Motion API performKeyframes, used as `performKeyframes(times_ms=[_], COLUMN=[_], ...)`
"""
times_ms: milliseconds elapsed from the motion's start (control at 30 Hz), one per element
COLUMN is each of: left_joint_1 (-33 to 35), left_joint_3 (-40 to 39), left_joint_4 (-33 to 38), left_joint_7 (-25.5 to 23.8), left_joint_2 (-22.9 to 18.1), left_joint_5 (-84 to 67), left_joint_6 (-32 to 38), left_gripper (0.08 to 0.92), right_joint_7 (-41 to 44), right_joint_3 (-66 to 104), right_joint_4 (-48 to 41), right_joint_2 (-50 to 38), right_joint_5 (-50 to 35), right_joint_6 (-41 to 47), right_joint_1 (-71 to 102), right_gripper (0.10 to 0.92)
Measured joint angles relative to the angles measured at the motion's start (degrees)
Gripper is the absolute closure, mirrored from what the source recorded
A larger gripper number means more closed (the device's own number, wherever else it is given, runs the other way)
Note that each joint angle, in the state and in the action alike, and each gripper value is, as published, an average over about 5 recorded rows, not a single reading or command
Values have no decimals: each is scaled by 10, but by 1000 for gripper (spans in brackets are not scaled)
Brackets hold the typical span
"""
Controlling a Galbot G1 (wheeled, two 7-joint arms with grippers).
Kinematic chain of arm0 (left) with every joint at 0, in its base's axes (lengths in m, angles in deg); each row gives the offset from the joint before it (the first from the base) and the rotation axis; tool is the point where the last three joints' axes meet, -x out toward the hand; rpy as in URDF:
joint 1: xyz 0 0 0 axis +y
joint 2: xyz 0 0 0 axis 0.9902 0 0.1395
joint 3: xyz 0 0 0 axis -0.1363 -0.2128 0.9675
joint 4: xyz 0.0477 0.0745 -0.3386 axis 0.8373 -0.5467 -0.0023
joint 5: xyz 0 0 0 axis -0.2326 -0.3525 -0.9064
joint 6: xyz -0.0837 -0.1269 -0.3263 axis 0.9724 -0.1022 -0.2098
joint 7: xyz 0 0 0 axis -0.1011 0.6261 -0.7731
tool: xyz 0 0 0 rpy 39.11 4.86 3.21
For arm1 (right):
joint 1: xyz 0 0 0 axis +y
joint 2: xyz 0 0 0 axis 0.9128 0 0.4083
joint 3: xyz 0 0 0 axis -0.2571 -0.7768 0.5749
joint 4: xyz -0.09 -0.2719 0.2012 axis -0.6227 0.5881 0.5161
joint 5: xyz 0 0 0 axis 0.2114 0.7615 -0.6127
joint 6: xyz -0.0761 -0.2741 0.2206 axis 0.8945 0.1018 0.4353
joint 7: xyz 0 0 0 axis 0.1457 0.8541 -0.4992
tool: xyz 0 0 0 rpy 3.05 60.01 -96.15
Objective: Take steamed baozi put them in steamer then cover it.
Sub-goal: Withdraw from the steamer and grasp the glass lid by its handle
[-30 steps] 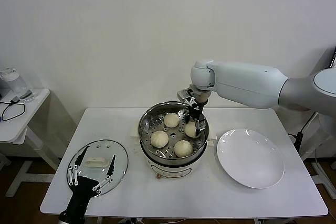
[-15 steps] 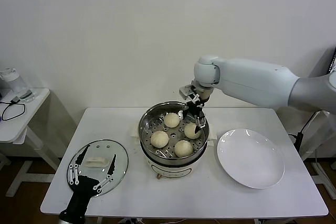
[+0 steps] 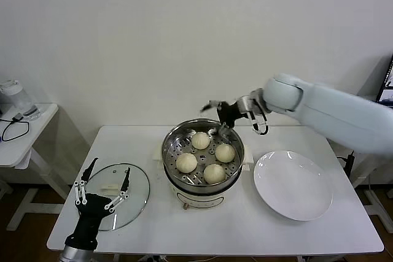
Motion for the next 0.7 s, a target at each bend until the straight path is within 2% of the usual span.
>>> performKeyframes(times_ms=[167,333,500,700], left_joint_1=[-11,-23,-31,-31], left_joint_3=[-1,3,13,29], left_joint_4=[-5,-15,-32,-57], left_joint_7=[16,28,35,44], left_joint_2=[2,4,5,11], left_joint_5=[19,53,100,171], left_joint_6=[-15,-25,-36,-59], left_gripper=[177,177,177,177], right_joint_7=[-165,-278,-347,-385], right_joint_3=[160,339,509,681], right_joint_4=[14,21,32,44], right_joint_2=[-25,-19,17,73], right_joint_5=[-3,-2,8,21], right_joint_6=[-38,-60,-72,-92], right_joint_1=[148,308,463,628], right_gripper=[203,203,203,203])
